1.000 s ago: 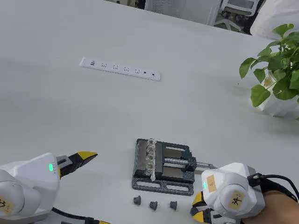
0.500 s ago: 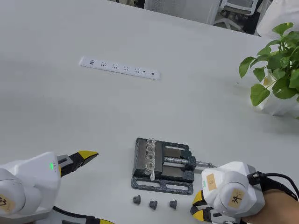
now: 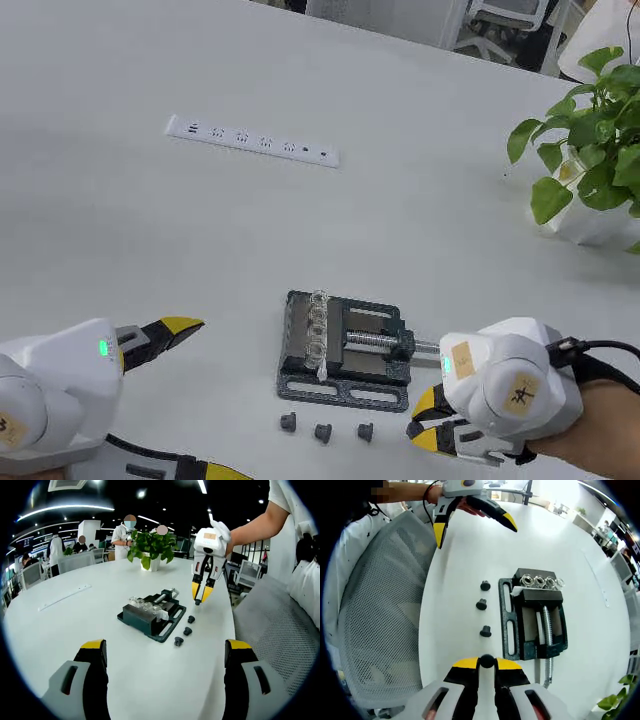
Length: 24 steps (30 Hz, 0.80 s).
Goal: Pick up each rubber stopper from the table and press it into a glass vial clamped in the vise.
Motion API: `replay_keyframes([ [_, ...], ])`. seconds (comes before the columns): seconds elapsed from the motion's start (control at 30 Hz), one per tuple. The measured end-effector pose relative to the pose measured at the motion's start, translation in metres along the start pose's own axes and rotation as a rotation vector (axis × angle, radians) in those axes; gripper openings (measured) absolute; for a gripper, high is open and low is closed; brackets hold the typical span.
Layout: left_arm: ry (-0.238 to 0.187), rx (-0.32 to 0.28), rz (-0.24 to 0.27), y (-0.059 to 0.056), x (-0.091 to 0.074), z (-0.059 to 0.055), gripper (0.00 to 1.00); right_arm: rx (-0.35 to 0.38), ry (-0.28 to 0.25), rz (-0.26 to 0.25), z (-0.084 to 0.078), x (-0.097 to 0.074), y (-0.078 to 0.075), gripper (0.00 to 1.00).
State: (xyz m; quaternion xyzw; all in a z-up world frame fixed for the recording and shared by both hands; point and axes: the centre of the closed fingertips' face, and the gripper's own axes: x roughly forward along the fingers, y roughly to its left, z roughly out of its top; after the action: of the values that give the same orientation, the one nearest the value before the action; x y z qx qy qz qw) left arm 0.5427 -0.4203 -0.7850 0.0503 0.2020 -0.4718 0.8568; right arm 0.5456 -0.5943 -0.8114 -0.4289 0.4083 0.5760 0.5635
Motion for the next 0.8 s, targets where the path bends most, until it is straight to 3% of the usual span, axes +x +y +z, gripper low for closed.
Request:
replay_keyframes([
  [0.33, -0.006, 0.004, 0.006, 0.002, -0.002, -0.001, 0.98, -0.043, -0.031, -0.053, 0.037, -0.029, -0.036, 0.06],
  [0.63, -0.013, 0.002, 0.012, 0.002, -0.003, -0.002, 0.98, -0.076, -0.076, -0.08, 0.074, -0.036, -0.074, 0.06],
  [0.8, -0.015, 0.0, 0.016, 0.004, -0.003, -0.002, 0.98, -0.086, -0.092, -0.075, 0.089, -0.034, -0.087, 0.06],
])
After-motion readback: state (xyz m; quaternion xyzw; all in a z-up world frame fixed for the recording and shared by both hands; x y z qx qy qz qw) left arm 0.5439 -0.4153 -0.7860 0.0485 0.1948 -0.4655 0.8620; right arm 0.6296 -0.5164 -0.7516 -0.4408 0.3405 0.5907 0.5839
